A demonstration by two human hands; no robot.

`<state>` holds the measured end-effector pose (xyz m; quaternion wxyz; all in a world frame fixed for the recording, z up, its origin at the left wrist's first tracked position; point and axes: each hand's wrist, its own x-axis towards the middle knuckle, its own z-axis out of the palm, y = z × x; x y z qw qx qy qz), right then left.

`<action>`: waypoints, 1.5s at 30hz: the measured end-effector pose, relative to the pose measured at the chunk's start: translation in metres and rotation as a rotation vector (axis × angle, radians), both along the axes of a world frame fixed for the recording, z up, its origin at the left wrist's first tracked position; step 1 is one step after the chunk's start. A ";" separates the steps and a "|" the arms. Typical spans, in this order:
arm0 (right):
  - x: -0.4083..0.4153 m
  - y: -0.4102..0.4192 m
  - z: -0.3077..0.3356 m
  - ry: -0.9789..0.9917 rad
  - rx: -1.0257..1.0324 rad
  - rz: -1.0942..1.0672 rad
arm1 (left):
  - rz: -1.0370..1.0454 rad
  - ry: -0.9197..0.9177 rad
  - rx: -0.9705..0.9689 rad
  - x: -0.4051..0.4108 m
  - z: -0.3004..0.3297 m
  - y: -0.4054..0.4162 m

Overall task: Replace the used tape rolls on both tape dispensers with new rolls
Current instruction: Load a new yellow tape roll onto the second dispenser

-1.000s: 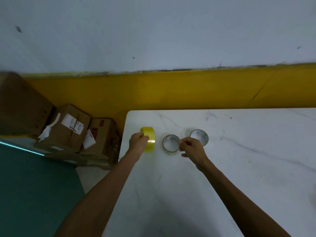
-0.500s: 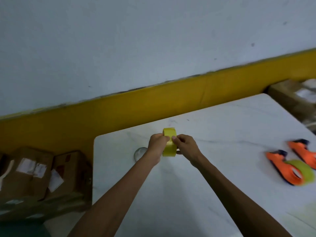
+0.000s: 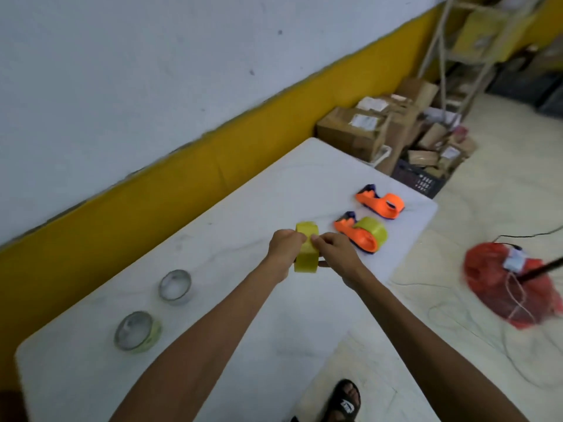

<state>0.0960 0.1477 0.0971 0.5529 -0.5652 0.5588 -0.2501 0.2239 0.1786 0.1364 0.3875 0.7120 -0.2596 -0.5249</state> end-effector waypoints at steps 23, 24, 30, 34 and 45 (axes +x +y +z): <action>-0.284 -0.092 -0.002 0.019 0.013 -0.320 | -0.311 -0.018 -0.009 -0.284 -0.012 -0.130; -0.289 -0.096 -0.004 0.016 0.019 -0.327 | -0.320 -0.021 -0.004 -0.289 -0.015 -0.136; -0.314 -0.142 -0.021 0.022 0.065 -0.324 | -0.318 -0.012 0.005 -0.314 -0.034 -0.184; -0.326 -0.187 -0.035 0.022 0.098 -0.300 | -0.288 -0.023 0.005 -0.327 -0.044 -0.220; -0.331 -0.317 -0.041 0.104 0.167 -0.103 | -0.134 0.017 0.093 -0.331 -0.069 -0.331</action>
